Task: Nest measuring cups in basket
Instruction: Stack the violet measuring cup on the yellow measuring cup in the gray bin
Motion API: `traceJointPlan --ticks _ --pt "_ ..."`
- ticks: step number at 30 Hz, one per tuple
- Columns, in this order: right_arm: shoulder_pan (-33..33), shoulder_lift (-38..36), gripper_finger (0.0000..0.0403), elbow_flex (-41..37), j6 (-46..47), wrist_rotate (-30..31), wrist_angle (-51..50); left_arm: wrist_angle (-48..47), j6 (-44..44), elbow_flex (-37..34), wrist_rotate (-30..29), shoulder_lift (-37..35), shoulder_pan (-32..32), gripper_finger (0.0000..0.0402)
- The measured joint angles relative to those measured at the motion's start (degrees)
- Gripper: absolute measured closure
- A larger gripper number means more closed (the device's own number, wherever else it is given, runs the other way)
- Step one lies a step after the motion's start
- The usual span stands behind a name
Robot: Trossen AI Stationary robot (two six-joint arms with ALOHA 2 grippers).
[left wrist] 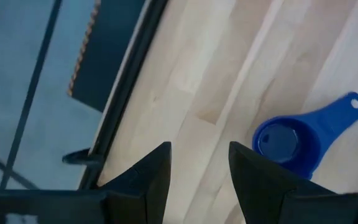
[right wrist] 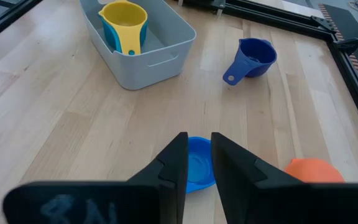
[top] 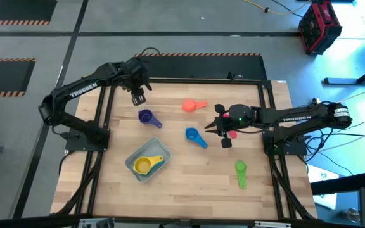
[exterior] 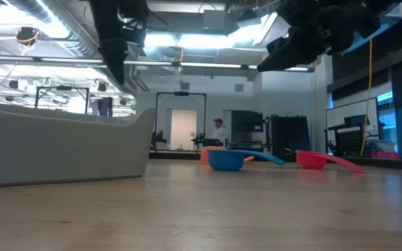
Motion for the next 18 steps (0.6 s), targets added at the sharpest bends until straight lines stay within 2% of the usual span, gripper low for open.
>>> traceJointPlan --ticks 6,16,18 --pt "0.00 0.00 0.0327 0.00 0.00 0.00 -0.02 4.14 5.62 -4.92 4.21 -0.04 2.16 0.0247" --pt "-0.02 0.00 0.0327 0.00 0.00 0.00 0.00 11.83 6.93 -15.39 5.29 -0.03 3.47 0.0247" --pt "0.00 0.00 0.0327 -0.02 0.00 0.00 -0.01 13.97 6.87 -17.33 7.33 -0.02 3.47 0.0247"
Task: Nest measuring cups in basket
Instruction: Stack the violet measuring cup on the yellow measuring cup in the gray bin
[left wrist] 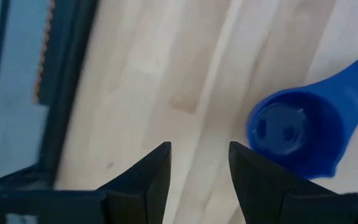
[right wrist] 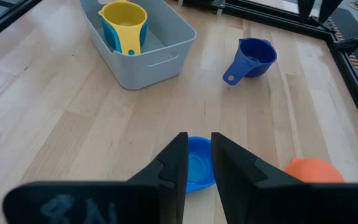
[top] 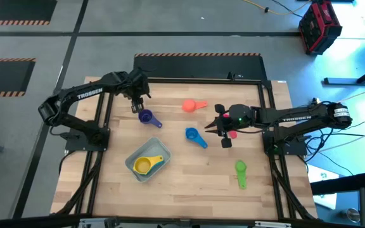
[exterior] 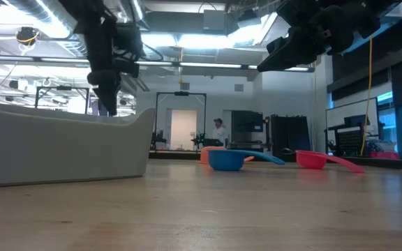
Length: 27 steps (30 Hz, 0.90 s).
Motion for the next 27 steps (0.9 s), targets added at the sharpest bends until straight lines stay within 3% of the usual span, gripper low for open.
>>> traceJointPlan --ticks 8,27 --pt "-0.01 0.00 0.0327 0.02 0.00 0.00 -0.02 10.00 -0.15 -8.43 6.58 0.00 -0.04 0.0247" --pt "-0.02 0.00 0.0327 0.00 0.02 0.00 -0.02 22.88 -3.80 -19.55 9.27 -0.02 -0.04 0.0247"
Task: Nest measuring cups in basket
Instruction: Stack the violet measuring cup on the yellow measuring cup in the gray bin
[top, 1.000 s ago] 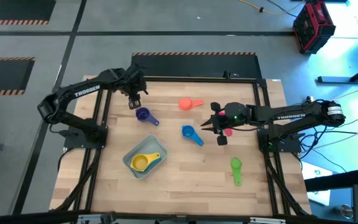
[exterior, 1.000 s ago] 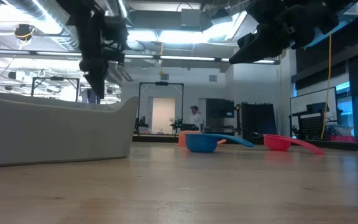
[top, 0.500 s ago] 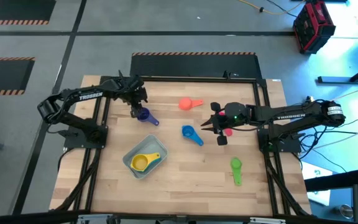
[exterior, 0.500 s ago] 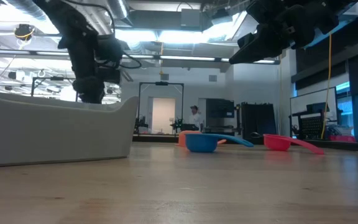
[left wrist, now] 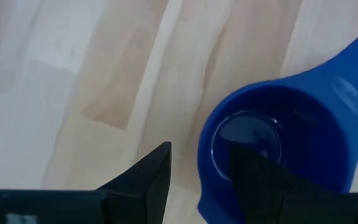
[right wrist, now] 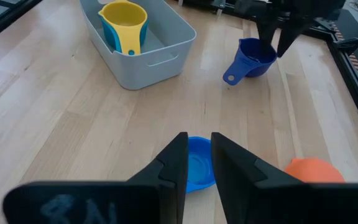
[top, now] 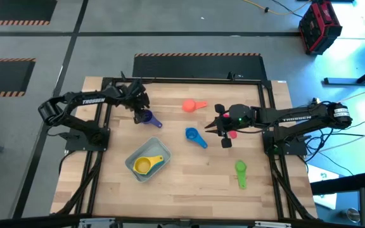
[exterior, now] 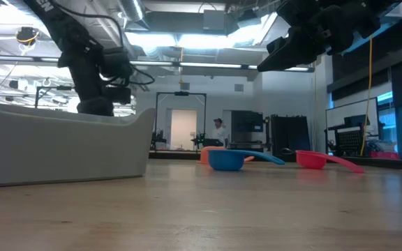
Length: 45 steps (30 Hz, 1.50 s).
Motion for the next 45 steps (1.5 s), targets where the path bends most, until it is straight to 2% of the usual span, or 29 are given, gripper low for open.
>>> traceJointPlan --ticks 8,21,27,36,45 --pt "0.01 0.00 0.0327 0.02 0.00 0.00 0.00 2.68 -3.82 -3.09 -0.12 0.00 -0.02 0.0247" --pt "0.02 0.00 0.0327 0.02 0.00 0.00 0.00 4.83 -9.36 -3.16 -1.45 0.00 -0.13 0.0250" --pt "0.02 0.00 0.0327 0.02 0.00 0.00 0.00 4.80 -9.91 -3.16 -1.59 0.00 -0.13 0.0284" --pt "0.01 0.00 0.0327 0.02 -0.01 0.00 0.00 4.86 -13.97 -3.12 -1.04 -0.16 -0.13 0.0374" --pt "0.00 0.00 0.0327 0.02 -0.02 0.00 -0.01 3.42 -19.11 1.54 -2.33 -0.09 -0.15 0.0379"
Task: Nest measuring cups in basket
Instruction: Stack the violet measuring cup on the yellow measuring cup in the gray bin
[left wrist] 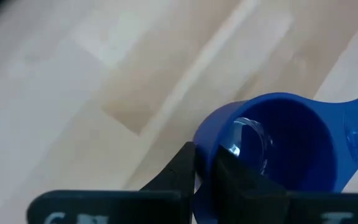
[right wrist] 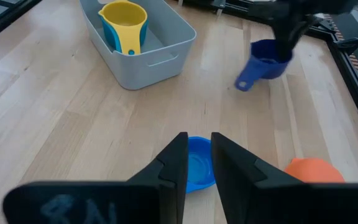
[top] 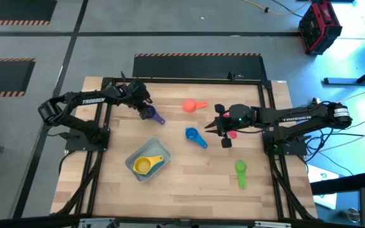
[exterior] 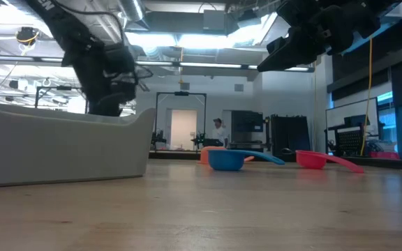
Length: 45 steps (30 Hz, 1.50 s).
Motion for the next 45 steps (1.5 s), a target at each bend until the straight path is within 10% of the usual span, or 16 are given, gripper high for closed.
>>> traceJointPlan --ticks 17,45 --pt "0.00 0.00 0.0327 0.00 -0.22 0.00 -0.02 -29.29 -20.48 31.21 -1.04 0.02 -7.93 0.0379" --pt "0.00 0.00 0.0327 0.00 -0.44 0.01 -0.14 -46.69 -108.09 42.42 -27.18 1.48 -65.46 0.0379"
